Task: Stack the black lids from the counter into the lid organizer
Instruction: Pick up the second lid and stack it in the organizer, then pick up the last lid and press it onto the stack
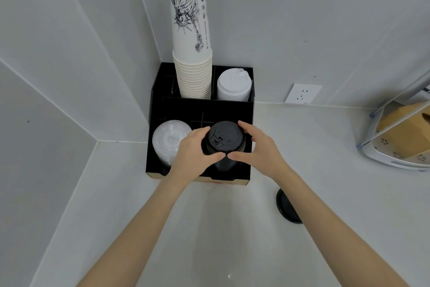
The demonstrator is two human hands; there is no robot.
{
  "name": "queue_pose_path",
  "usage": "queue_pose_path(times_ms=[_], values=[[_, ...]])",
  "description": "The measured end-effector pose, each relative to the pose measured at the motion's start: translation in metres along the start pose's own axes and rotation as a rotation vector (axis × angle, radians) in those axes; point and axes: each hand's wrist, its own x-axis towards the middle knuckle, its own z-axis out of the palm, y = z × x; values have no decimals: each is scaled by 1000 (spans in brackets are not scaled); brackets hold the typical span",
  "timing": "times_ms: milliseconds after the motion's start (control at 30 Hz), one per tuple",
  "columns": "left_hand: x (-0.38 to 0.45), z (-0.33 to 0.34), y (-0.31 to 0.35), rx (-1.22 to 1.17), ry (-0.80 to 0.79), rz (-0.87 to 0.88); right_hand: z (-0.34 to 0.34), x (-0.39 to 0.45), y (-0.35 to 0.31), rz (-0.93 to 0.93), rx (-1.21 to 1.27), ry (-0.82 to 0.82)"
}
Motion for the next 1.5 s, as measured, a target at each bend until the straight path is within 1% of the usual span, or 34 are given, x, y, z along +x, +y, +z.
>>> queue_pose_path(times_ms=[133, 233, 333, 433, 600, 767, 900, 967, 1133, 1300, 1500], values=[[-6, -2, 6, 25, 14, 32, -3, -8, -2, -21, -12, 12], [-11, -1, 12, 21, 58, 64, -9, -18, -1, -30, -12, 35], [-16, 4, 18, 13, 135, 82, -22, -29, -2, -37, -12, 93], [-26, 14, 30, -7, 144, 134, -36, -46, 2, 4, 39, 157], [-42, 50, 40, -37, 31, 147, -54, -78, 30, 102, 65, 203], [-58, 94, 41, -42, -176, 101, -62, -110, 74, 194, 3, 225], [-64, 125, 35, -4, -337, 37, -64, -128, 105, 264, -64, 163], [-66, 139, 32, 12, -383, 4, -66, -134, 116, 301, -88, 117], [-64, 164, 30, 38, -456, -31, -64, -137, 132, 309, -239, 5], [-64, 179, 27, 15, -440, -26, -59, -134, 139, 293, -274, -10], [-66, 189, 22, 17, -429, -61, -57, -130, 142, 261, -241, 17]])
